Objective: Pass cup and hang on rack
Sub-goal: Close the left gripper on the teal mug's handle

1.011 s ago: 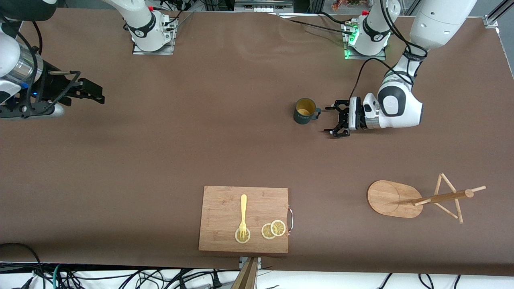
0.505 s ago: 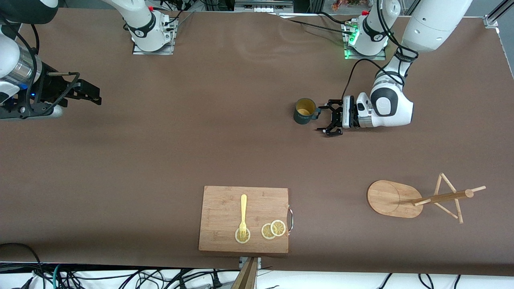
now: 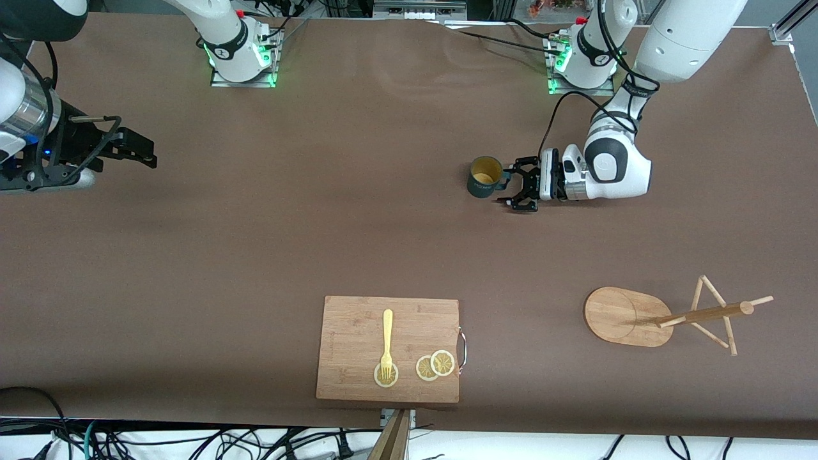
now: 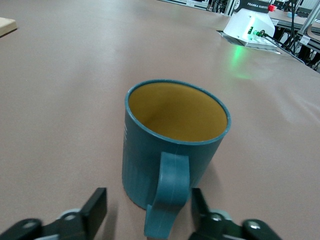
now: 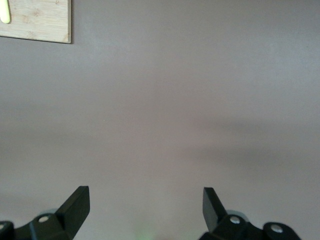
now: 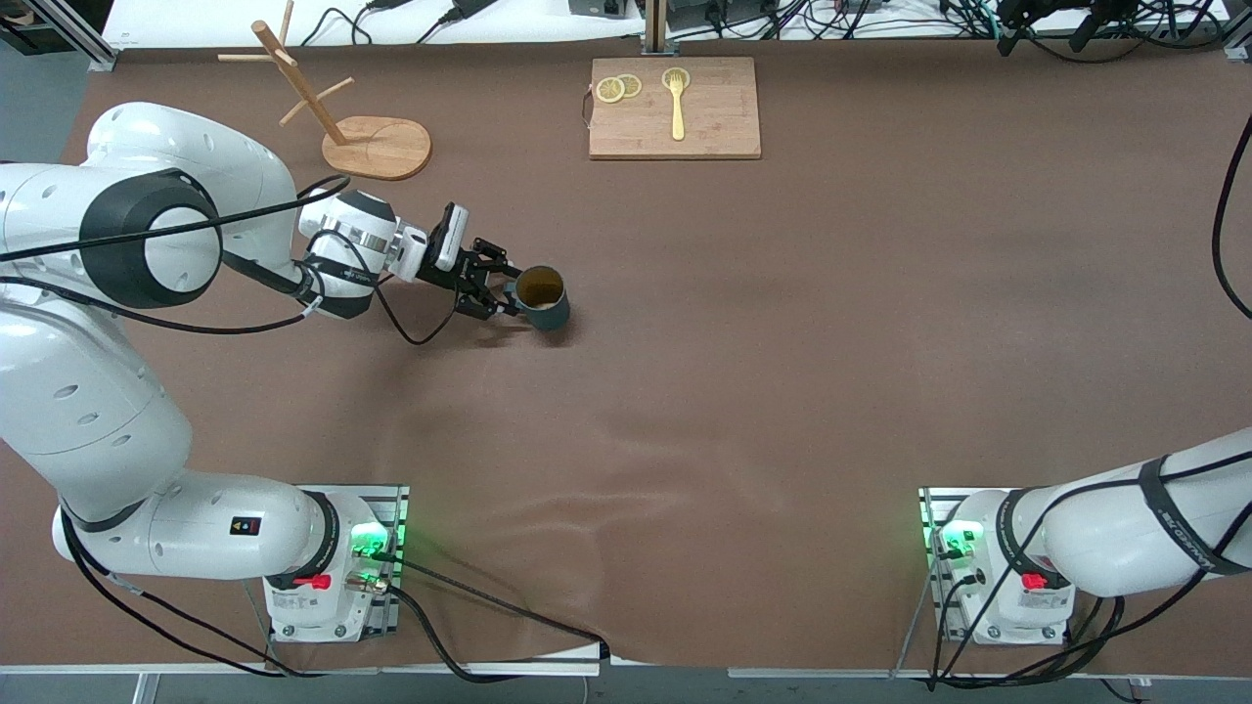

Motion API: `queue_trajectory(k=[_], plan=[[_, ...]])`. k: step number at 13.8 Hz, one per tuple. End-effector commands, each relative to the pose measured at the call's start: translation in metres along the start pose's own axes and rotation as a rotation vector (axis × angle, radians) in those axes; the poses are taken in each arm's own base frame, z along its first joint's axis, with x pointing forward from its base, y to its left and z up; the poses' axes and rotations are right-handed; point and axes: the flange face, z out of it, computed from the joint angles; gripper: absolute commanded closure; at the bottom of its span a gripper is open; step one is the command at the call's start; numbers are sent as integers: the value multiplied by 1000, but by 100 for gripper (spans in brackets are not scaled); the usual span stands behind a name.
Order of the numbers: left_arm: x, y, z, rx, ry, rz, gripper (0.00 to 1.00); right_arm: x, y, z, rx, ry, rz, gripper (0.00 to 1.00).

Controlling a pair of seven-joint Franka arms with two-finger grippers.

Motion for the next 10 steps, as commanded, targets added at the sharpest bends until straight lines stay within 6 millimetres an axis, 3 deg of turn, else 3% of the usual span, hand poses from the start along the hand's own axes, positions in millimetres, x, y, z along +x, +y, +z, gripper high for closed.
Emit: queue_trajectory(k=[1,2,3,4,7,10], plan=[[-1,2,-4,33,8,68,73,-5,11,-1,4,10,-12,0],[-2,1,-5,36,8,71,80,-6,10,-2,6,7,-12,0],[-3,0,-6,38,8,70,97,-6,11,-3,8,4,-8,0],[-2,-1,-7,40,9,68,100,-6,10,-3,9,4,-11,0],[-2,-3,-11,50,9,43,100,-6,9,-6,6,10,-14,0],[0,-6,-18,54,21,-100,100,0,9,-10,6,23,-15,0]])
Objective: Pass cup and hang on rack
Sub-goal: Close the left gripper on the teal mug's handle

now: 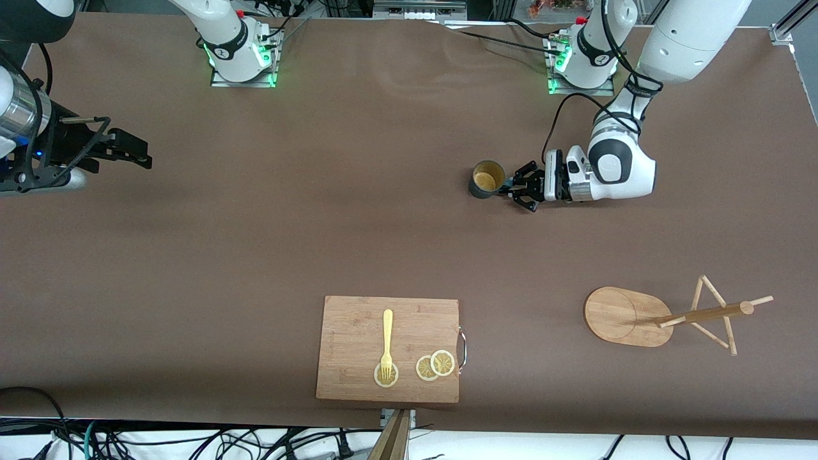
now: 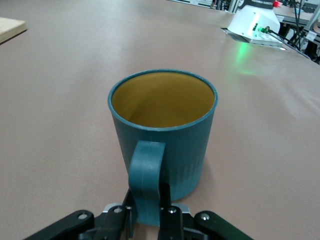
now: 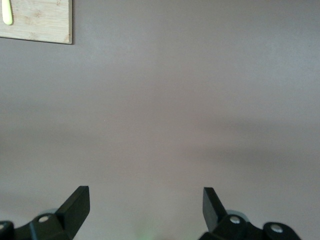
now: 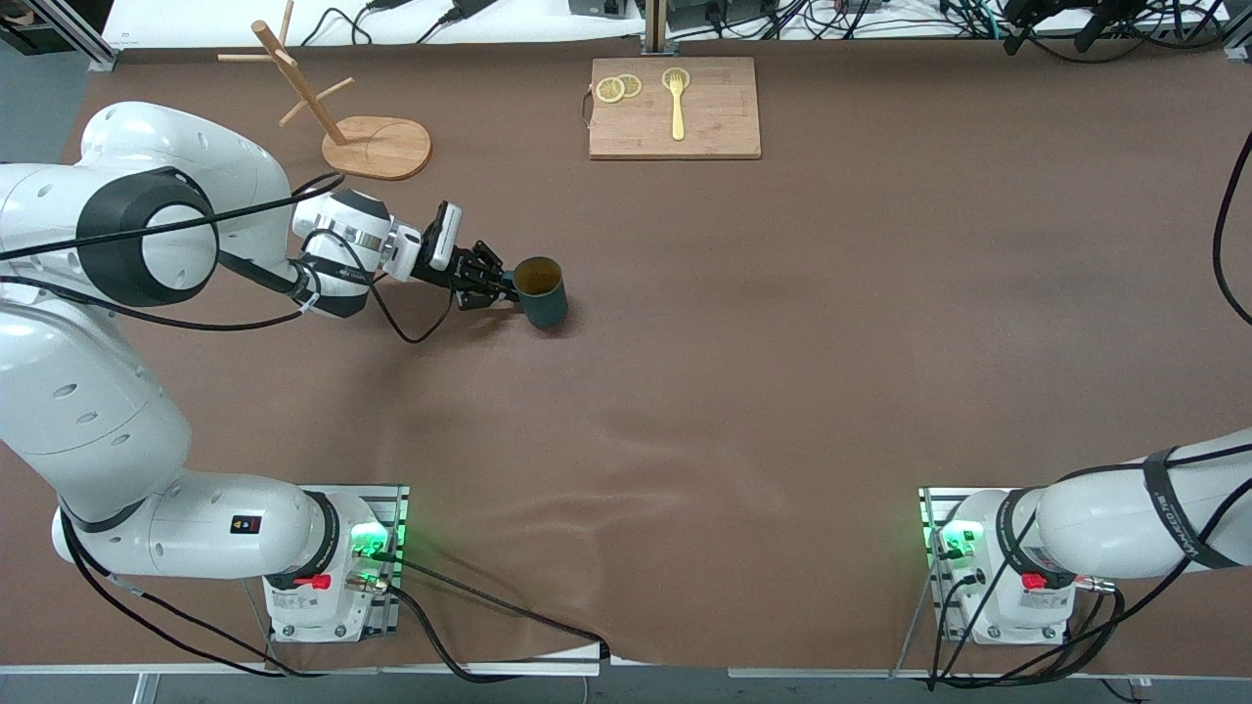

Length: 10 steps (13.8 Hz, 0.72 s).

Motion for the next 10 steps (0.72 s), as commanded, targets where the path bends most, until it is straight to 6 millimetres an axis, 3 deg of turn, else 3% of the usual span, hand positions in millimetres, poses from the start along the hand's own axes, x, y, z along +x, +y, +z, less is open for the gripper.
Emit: queue_trajectory(k=[1,3,6,10], plan=[[14,-5,-15,38,23,-134,100,-1,-1,-8,-8,18,-20,0],[25,-7,-20,32,45,-258,100,4,-3,-6,-9,21,-23,0],[37,-10,-36,13,115,-417,100,3,10,-34,-8,83,2,0],[57,-25,-84,5,215,-639,100,10,10,-26,-12,80,-1,0]])
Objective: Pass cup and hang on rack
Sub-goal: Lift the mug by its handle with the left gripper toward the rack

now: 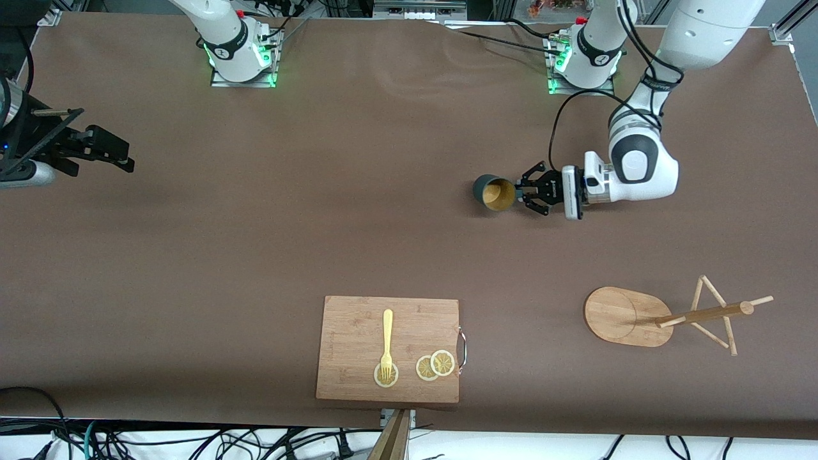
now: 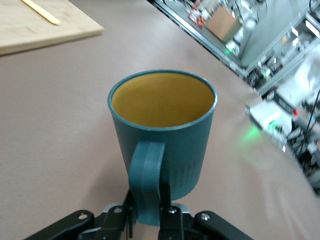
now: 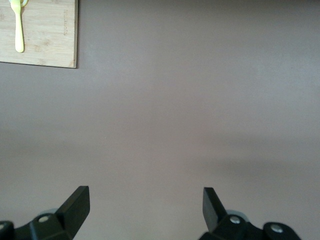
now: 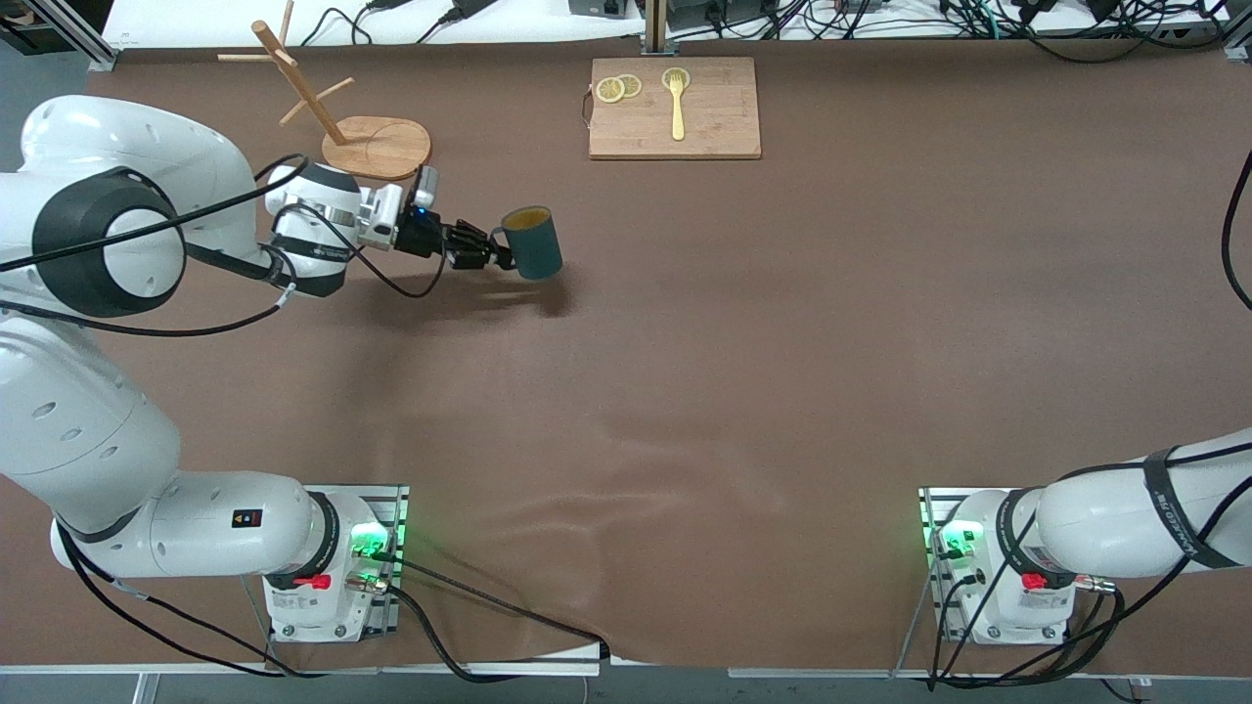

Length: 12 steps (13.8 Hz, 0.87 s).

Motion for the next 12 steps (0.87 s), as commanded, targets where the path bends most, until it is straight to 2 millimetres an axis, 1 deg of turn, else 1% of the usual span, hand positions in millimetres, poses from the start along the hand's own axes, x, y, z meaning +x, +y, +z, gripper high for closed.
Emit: queue_trajectory(k=[1,2,3,4,8,12], plan=[[34,4,-40,-25,67,-147,100,3,-2,-1,-10,-2,-21,0],[49,1,-65,-22,46,-193,100,3,-6,-2,-10,0,-25,0],[61,1,-88,-35,41,-276,100,3,-8,-2,-10,1,-27,0],[72,4,-108,-65,61,-360,100,3,-7,-2,-11,0,-25,0],[77,5,-170,-156,126,-646,100,3,-3,-2,-13,0,-18,0],[61,7,-217,-239,218,-825,100,3,-3,-2,-15,-2,-13,0]])
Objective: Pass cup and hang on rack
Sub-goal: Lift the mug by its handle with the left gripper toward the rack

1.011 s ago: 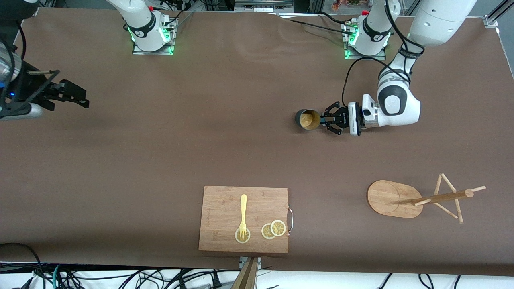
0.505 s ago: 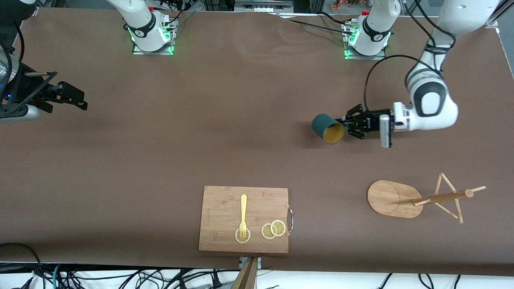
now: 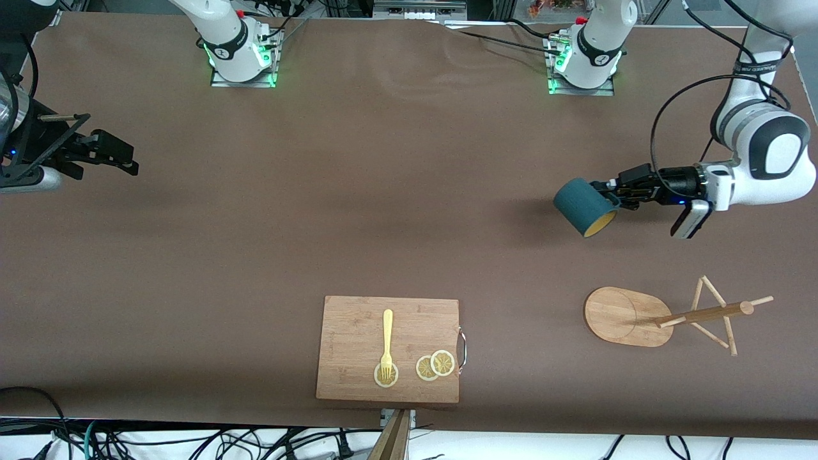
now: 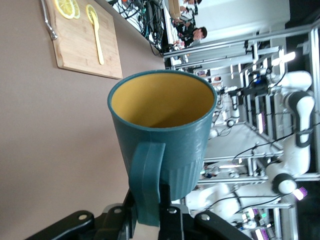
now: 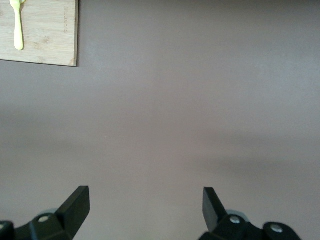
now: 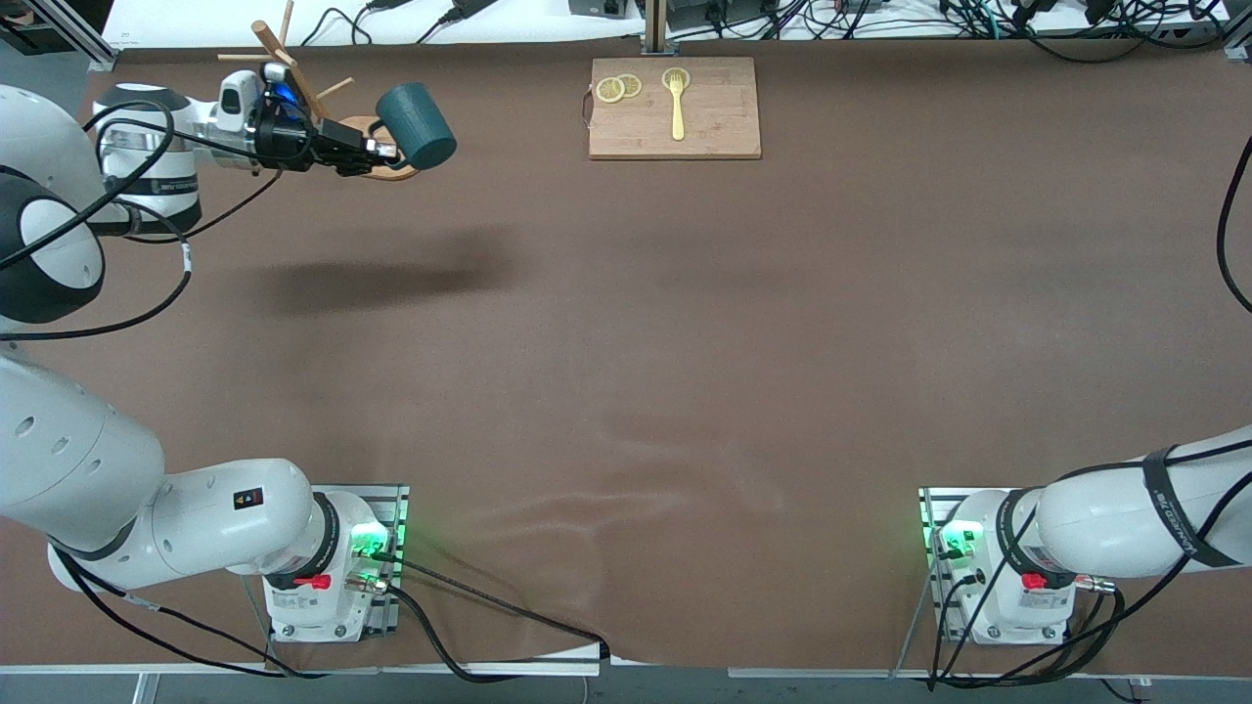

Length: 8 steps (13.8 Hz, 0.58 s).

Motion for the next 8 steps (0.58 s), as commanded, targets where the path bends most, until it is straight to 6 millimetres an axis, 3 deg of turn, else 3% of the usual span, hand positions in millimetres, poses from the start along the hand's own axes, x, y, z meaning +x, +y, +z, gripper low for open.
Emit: queue_trajectory(k=[1,8], plan=[[-2,7,-26,-82,49,-120,100,0,1,-7,-14,7,-5,0],[10,-14,-84,-312,263,-393,100,0,1,-6,-14,4,-7,0]])
